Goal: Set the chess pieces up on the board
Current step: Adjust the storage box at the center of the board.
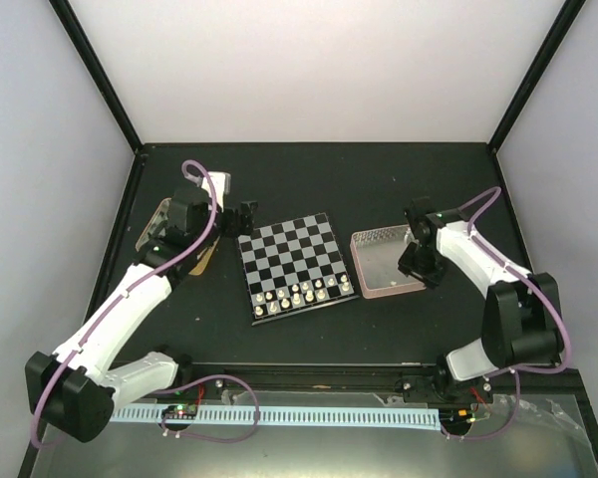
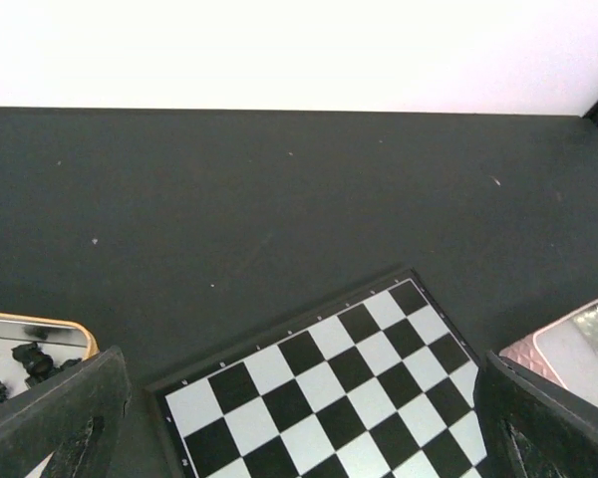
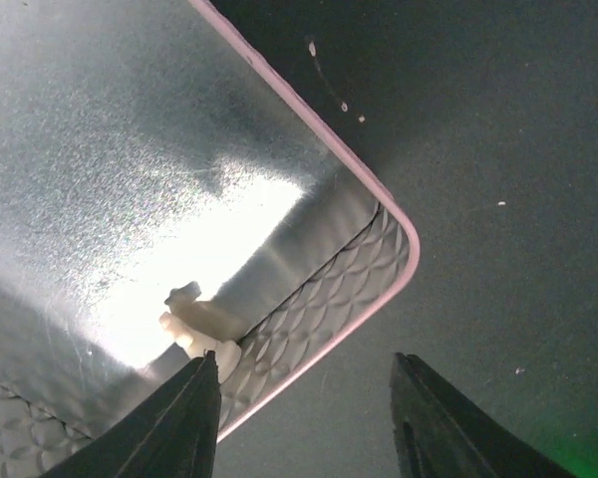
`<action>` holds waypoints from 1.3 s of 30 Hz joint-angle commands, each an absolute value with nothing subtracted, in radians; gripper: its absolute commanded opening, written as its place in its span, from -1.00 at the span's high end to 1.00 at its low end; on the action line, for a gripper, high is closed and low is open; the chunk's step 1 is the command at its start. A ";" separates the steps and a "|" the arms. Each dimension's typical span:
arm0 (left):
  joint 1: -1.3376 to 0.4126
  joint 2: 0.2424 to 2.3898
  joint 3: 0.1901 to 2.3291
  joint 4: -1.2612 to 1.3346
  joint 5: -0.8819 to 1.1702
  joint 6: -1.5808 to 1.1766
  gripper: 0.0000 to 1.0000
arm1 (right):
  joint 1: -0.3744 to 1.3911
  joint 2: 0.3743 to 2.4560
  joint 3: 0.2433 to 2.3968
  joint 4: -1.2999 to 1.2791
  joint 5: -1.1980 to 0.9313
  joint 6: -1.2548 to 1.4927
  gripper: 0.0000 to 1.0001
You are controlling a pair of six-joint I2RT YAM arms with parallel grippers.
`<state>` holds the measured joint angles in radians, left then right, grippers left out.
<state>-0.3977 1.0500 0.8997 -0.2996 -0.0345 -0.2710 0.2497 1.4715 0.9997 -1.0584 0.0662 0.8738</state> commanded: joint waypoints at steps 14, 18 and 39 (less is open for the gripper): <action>-0.314 1.127 1.003 -0.295 0.008 -0.120 -0.77 | 0.186 1.693 1.115 -0.954 0.198 0.636 0.63; -0.310 1.177 1.056 -0.294 0.002 -0.119 -0.77 | 0.177 1.749 1.141 -0.906 0.293 0.566 0.68; -0.307 1.499 1.344 -0.191 0.053 -0.322 -0.76 | 0.113 1.873 1.464 -0.790 0.270 0.424 0.36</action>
<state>-0.3134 1.4811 1.2636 -0.2157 0.0216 -0.3138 0.1135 1.9274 1.4250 -0.7414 0.2985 0.3931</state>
